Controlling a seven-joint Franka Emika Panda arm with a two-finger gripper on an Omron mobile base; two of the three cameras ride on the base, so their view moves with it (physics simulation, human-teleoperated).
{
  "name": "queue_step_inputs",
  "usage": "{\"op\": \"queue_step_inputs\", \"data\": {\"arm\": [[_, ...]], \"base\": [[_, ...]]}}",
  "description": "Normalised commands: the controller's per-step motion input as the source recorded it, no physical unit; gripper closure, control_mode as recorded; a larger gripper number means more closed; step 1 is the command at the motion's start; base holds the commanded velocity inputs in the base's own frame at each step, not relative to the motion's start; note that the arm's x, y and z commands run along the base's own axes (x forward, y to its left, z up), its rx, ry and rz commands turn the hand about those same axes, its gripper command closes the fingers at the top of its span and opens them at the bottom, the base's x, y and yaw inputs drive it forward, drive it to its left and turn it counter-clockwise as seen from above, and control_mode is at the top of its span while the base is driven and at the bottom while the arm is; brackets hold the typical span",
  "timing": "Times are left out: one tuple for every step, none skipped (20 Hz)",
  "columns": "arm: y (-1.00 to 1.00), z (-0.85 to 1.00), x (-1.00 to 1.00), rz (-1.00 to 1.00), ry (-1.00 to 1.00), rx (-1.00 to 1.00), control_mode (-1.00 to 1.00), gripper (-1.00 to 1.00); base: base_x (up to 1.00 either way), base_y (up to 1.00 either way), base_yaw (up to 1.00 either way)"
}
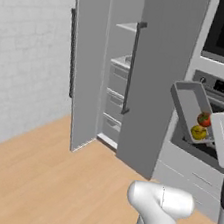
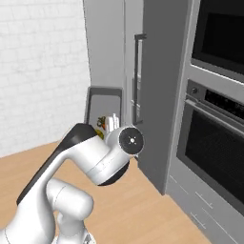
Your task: Take the meat container that has the chicken drumstick and place it on the second highest rack of the freezer. Then take the vegetable container that has the tomato and lemon and place it on the highest rack of the freezer.
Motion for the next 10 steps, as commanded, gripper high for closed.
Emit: {"op": "queue_step_inputs", "data": {"arm": [[0.0, 0.0, 0.0, 0.0, 0.0, 0.0, 1.0, 1.0], [0.0, 0.0, 0.0, 0.0, 0.0, 0.0, 1.0, 1.0], [0.0, 0.0, 0.0, 0.0, 0.0, 0.0, 1.0, 1.0], [0.0, 0.0, 0.0, 0.0, 0.0, 0.0, 1.0, 1.0], [0.0, 0.0, 0.0, 0.0, 0.0, 0.0, 1.0, 1.0], [0.0, 0.0, 0.0, 0.0, 0.0, 0.0, 1.0, 1.0], [0.0, 0.0, 0.0, 0.0, 0.0, 0.0, 1.0, 1.0], [0.0, 0.0, 0.0, 0.0, 0.0, 0.0, 1.0, 1.0], [0.0, 0.0, 0.0, 0.0, 0.0, 0.0, 1.0, 1.0], [0.0, 0.0, 0.0, 0.0, 0.0, 0.0, 1.0, 1.0]], "base": [[0.44, 1.0, -0.02], [0.52, 1.0, -0.04], [0.64, 1.0, -0.13], [0.76, 1.0, -0.16], [0.85, 0.91, -0.23], [1.0, 0.74, -0.23], [1.0, 0.69, -0.27], [1.0, 0.65, -0.29], [1.0, 0.64, -0.31], [0.93, 0.44, -0.32]]}}
